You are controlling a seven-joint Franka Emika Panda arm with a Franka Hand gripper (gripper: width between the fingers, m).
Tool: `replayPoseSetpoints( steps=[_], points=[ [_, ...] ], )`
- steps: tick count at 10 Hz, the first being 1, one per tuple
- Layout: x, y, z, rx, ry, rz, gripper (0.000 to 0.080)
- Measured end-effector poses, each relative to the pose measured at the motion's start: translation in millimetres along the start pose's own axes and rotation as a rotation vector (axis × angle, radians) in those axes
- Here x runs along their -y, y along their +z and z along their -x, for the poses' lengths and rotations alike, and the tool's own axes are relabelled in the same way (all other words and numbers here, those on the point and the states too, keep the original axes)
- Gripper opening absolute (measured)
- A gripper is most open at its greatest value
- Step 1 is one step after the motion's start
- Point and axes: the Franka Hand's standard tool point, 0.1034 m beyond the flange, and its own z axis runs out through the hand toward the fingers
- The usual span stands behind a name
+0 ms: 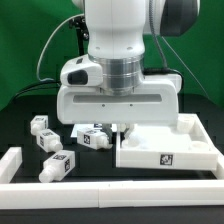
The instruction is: Assemble one leg
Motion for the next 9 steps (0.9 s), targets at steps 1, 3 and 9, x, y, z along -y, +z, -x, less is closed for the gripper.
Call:
replayPoseSetpoints(
  steps=[1,3,9],
  points=[
    [-0.5,-3.7,-16.8,-0.006,-0.001,0.001,0.0054],
    [4.7,-5.0,-19.3,-0.018,-0.011,0.002,0.0054],
    [5.5,2.0,-22.9,-0.022,-0.007,0.008,0.0054]
  ],
)
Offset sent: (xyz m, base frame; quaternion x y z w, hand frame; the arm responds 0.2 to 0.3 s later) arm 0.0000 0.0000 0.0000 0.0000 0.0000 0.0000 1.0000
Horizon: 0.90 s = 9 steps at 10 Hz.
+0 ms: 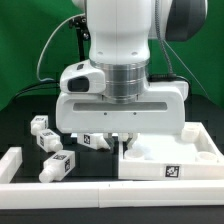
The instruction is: Assemble one leg
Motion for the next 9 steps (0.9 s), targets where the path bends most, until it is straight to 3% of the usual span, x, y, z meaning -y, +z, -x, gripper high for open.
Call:
replayPoseSetpoints(
  steps=[5,7,9],
  points=[
    [3.6,25.0,-12.2,-0.016,-0.010,0.030,0.0055],
    [3.4,25.4,-12.3,-0.020,0.029,0.049,0.0055],
    [2.6,25.6,-12.1,-0.019,0.015,0.049,0.0062]
  ],
)
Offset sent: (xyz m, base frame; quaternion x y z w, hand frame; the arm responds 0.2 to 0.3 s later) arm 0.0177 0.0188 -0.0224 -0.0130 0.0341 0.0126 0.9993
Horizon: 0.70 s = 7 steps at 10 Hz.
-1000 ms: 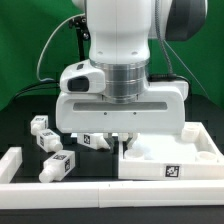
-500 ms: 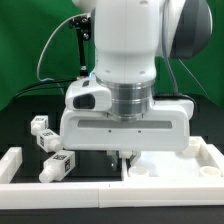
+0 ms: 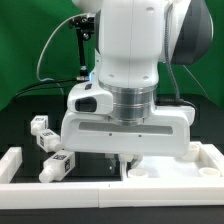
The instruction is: Assemble one leg
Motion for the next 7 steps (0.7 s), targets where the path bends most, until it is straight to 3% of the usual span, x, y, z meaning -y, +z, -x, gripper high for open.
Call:
replayPoseSetpoints(
  steps=[2,3,4,5,7],
  points=[
    [-0.2,-1.8,-0.1,-0.001,-0.005,-0.001,0.0375],
    [0.2,-13.5,7.2,0.000,-0.031,-0.008,0.0375],
    [-1.1,-26.1,26.3,-0.002,-0.055,-0.019,0.0557],
    [-4.6,-35.7,51.2,-0.001,-0.069,-0.032,0.0629],
    [-8.3,-58.0,92.3,-0.034,-0.132,-0.053,0.0646]
  ],
)
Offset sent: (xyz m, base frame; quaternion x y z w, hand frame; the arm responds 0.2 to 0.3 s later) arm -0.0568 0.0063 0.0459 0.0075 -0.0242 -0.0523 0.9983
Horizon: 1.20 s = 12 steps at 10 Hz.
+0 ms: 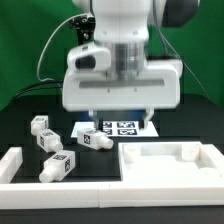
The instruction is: Assemble one leg
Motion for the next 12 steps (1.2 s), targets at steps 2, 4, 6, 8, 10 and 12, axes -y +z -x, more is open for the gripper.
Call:
replayPoseSetpoints(
  steps=[2,4,6,8,10,12],
  points=[
    [2.0,1.2,11.6,-0.011,-0.031,0.004,0.0648],
    [1.3,1.0,11.2,-0.011,-0.167,0.005,0.0648],
    [0.4,6.1,31.8,-0.035,-0.368,0.011,0.0648],
    [-2.5,13.3,68.1,-0.064,-0.513,0.025,0.0648],
    [-2.6,12.9,64.9,-0.060,-0.519,0.024,0.0648],
    [-6.5,16.2,65.5,-0.062,-0.534,0.027,0.0648]
  ],
)
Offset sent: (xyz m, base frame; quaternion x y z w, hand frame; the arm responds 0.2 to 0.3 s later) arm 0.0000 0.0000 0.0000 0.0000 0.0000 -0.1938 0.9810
